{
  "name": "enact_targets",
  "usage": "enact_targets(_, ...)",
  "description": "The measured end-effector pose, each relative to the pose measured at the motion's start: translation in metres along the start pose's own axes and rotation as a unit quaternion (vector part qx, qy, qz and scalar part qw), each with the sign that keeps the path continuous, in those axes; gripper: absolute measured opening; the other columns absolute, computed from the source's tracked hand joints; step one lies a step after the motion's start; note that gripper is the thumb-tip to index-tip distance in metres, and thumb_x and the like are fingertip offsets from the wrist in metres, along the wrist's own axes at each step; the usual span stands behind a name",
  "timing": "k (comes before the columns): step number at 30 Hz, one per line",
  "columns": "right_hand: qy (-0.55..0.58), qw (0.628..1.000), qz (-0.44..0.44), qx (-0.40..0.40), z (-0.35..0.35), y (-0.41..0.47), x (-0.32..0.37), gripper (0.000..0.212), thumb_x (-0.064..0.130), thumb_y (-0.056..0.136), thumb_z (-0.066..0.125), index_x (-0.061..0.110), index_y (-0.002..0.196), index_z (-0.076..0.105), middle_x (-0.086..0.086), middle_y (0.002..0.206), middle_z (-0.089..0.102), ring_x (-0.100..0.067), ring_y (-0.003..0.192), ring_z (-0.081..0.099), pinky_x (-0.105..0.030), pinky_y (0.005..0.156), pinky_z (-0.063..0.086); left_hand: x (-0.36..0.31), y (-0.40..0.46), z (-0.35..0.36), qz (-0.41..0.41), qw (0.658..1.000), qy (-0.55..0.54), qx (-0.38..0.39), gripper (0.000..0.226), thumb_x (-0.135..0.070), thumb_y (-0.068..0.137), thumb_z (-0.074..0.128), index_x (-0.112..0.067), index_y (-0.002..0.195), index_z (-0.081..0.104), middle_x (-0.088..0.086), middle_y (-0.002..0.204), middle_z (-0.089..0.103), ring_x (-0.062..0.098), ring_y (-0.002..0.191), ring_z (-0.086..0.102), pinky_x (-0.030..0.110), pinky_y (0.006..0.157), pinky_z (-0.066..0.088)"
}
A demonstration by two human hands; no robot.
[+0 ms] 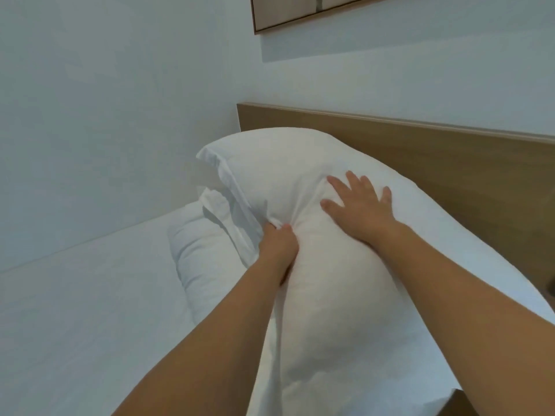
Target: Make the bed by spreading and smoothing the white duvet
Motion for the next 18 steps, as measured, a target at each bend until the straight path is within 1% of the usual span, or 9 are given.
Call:
enact_targets(2,-0.001,1.0,0.0,0.0,0.016,-0.004,-0.006,0.06,0.065,0.094,0.018,0.048,0.15,0.004,0.006,0.164,-0.005,-0.02,0.15,-0.007,-0.059,0.116,-0.005,0.015,0.006,0.001,-0.031,0.999,0.018,0.027,0.058,-0.043,0.093,0.038,-0.024,0.146,0.027,0.011,0.143,0.043,0.035,0.123,0.048,0.05,0.107,0.04)
enact_targets(4,0.002,1.0,-0.007,-0.002,0.018,-0.005,-0.003,0.06,0.064,0.095,0.017,0.047,0.151,0.004,0.006,0.164,-0.005,-0.02,0.15,-0.007,-0.058,0.117,-0.007,0.017,0.007,-0.002,-0.038,0.999,0.018,0.024,0.063,-0.047,0.09,0.039,-0.027,0.148,0.024,0.01,0.145,0.041,0.035,0.126,0.046,0.051,0.108,0.038)
enact_targets(8,0.014,1.0,-0.019,-0.004,0.009,-0.008,0.007,0.062,0.064,0.095,0.02,0.043,0.152,0.008,0.004,0.164,-0.001,-0.021,0.151,-0.004,-0.055,0.117,-0.005,0.018,0.0,-0.014,-0.045,0.999,0.026,0.004,0.063,-0.048,0.093,0.041,-0.026,0.149,0.022,0.01,0.143,0.043,0.034,0.123,0.047,0.049,0.106,0.04)
enact_targets(13,0.005,0.999,-0.035,-0.026,-0.013,-0.025,0.022,0.059,0.056,0.099,0.022,0.032,0.152,0.021,-0.002,0.163,0.012,-0.024,0.15,0.008,-0.052,0.12,-0.001,0.009,-0.011,-0.034,-0.024,0.999,0.026,-0.008,0.062,-0.043,0.092,0.045,-0.018,0.146,0.029,0.008,0.139,0.048,0.031,0.119,0.05,0.044,0.103,0.043)
enact_targets(18,-0.002,0.998,-0.046,-0.035,-0.035,-0.053,0.035,0.057,0.05,0.101,0.026,0.025,0.152,0.025,-0.004,0.162,0.017,-0.024,0.15,0.011,-0.049,0.121,0.0,0.001,-0.031,-0.053,-0.019,0.999,0.044,-0.007,0.066,-0.048,0.095,0.039,-0.013,0.149,0.025,0.01,0.147,0.04,0.033,0.128,0.044,0.044,0.107,0.037)
Point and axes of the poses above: each hand's wrist, its own y-axis towards the middle knuckle, its own z-axis out of the palm, x = y × z, the point moved 4 cm from there along y, towards the middle knuckle
